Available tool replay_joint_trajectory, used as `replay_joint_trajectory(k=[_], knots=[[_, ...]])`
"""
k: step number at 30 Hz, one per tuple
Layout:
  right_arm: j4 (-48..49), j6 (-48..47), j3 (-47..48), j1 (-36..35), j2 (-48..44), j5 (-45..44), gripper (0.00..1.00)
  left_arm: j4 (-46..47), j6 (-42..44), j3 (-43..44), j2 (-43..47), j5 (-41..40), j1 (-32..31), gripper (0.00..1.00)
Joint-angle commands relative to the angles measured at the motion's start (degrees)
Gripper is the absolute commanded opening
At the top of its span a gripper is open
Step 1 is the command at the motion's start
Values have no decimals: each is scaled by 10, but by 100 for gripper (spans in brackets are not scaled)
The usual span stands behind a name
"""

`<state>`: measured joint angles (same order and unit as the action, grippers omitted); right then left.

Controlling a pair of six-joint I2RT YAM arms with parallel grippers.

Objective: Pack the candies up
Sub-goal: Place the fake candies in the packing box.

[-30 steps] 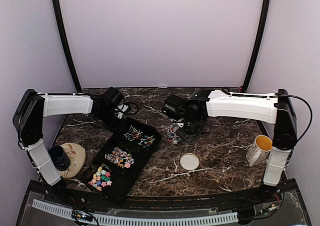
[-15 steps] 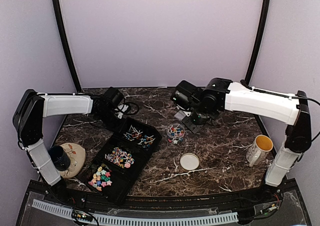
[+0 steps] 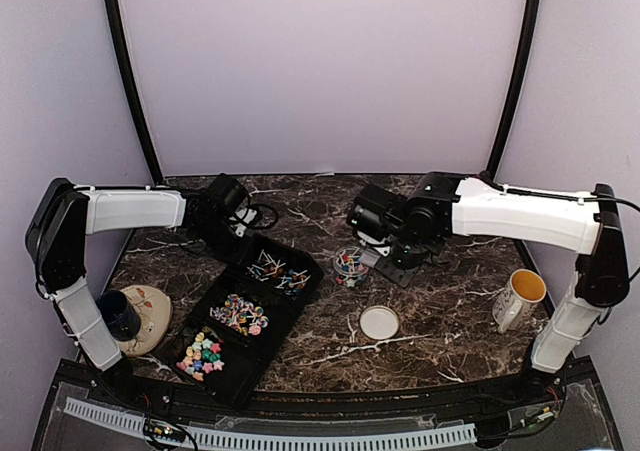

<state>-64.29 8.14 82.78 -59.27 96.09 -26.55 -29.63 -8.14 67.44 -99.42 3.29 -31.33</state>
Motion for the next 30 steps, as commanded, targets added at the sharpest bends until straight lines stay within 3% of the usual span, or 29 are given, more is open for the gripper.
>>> replay_joint_trajectory(k=[1,25,30], knots=[[-7,-14,0,-10,-4,5,0,17,-2,-1,31,-3,2,0],[14,-70,63,-16,94,5,0,17,0,-2,40,-2,2,0],[8,-59,81,-13,89,-30,0,17,2,-3,39,-10,3,0]])
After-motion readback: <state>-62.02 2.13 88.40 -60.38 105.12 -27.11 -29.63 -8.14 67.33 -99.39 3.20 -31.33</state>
